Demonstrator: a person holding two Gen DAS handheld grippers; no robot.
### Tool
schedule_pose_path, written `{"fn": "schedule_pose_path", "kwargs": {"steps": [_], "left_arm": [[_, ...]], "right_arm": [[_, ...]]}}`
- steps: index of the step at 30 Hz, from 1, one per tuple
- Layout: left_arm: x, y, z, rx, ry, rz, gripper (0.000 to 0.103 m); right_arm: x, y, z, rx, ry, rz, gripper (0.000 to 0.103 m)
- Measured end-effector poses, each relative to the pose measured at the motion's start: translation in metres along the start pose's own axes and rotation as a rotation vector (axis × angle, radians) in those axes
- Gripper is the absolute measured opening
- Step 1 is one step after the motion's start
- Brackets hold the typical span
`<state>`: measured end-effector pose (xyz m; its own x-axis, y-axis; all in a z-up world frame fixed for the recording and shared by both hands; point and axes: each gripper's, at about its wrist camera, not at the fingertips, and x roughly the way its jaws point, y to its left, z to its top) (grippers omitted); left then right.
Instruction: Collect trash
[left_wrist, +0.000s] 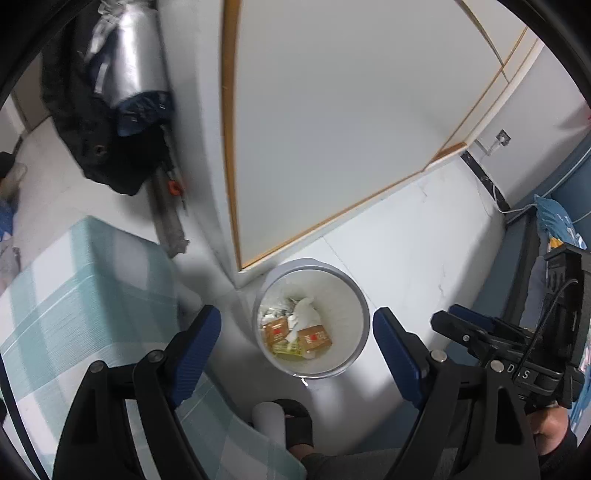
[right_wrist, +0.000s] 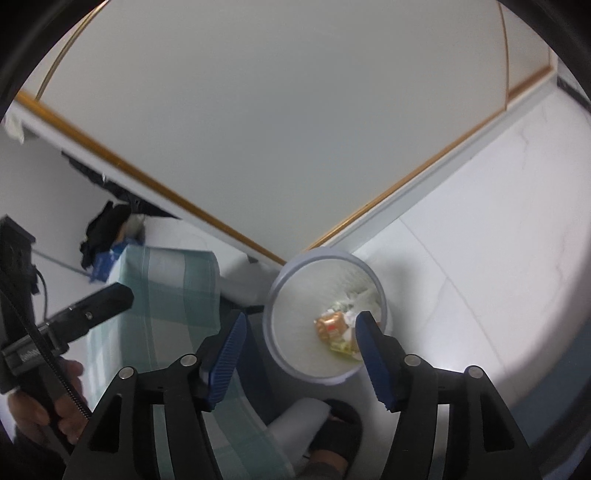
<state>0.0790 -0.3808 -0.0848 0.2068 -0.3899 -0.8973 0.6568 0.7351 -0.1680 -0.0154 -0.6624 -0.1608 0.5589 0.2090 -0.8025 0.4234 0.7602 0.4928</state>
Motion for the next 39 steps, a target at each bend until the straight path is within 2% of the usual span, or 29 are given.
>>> {"fn": "schedule_pose_path", "kwargs": {"steps": [3, 10, 12, 20, 39], "left_arm": [[-0.008, 0.002, -0.004, -0.01, -0.003, 0.024, 0.082], [-0.021, 0.003, -0.013, -0.03, -0.04, 0.047, 0.082], [-0.021, 0.002, -0.013, -0.034, -0.04, 0.048, 0.082], [-0.029, 0.002, -0.018, -0.026, -0.065, 0.079, 0.082], [-0.032, -0.002, -0.019, -0.017, -0.067, 0.051, 0.082]], "right_arm": [[-0.01, 0.01, -0.004, -0.024, -0.002, -0.029, 0.07], [-0.021, 0.025, -0.012, -0.053, -0.011, -0.075, 0.074], [-0.023, 0.027, -0.014, -0.055, -0.019, -0.096, 0.078], [-0.027, 0.026, -0.016, -0.028, -0.023, -0.116, 0.079], [-0.028, 0.023, -0.018, -0.019, -0.019, -0.097, 0.079]]}}
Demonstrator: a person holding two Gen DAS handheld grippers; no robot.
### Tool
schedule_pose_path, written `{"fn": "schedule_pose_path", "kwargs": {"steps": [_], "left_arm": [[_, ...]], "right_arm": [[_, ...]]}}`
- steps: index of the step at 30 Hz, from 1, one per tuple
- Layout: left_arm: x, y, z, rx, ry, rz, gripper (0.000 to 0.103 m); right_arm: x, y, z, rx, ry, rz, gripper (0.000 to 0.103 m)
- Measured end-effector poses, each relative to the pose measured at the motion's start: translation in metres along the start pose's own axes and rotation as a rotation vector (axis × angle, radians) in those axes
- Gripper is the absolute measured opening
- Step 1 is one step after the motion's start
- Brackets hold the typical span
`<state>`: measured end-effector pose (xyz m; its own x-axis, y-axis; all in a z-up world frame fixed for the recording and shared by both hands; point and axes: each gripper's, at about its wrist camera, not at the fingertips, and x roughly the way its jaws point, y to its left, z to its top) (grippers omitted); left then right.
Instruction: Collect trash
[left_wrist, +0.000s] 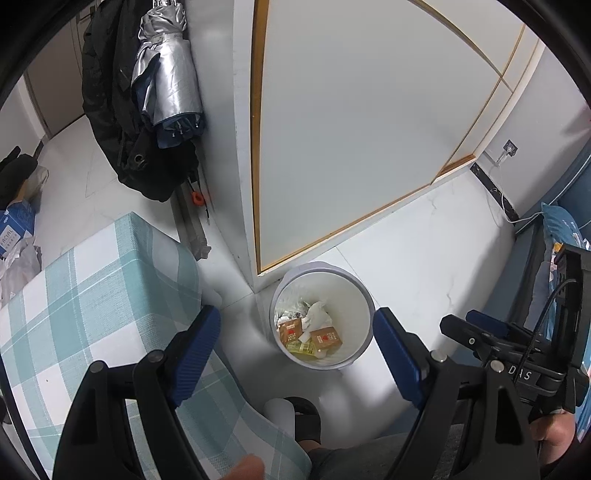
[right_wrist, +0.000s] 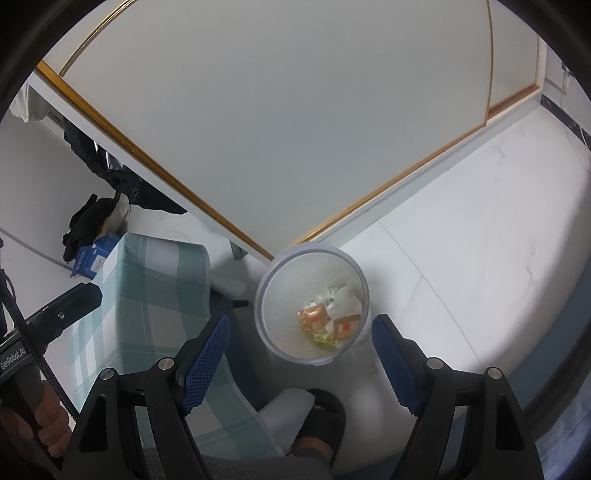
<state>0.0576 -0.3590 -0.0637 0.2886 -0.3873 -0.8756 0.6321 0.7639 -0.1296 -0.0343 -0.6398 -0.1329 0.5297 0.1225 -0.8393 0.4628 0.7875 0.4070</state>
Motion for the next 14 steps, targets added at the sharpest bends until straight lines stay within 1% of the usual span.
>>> {"fn": "schedule_pose_path", "kwargs": {"steps": [7, 10, 13, 14], "left_arm": [[0.003, 0.0, -0.001, -0.005, 0.004, -0.008, 0.082], [0.0, 0.001, -0.001, -0.013, -0.017, -0.021, 0.082], [-0.005, 0.005, -0.001, -0.027, -0.046, -0.056, 0.082], [-0.007, 0.007, 0.0, -0.026, -0.053, -0.051, 0.082]], "right_arm": [[0.0, -0.001, -0.001, 0.001, 0.003, 0.007, 0.079], [0.0, 0.0, -0.001, 0.0, 0.0, 0.005, 0.079], [-0.002, 0.003, -0.001, -0.014, -0.008, -0.005, 0.079], [-0.002, 0.005, -0.001, -0.022, -0.01, -0.012, 0.079]]}}
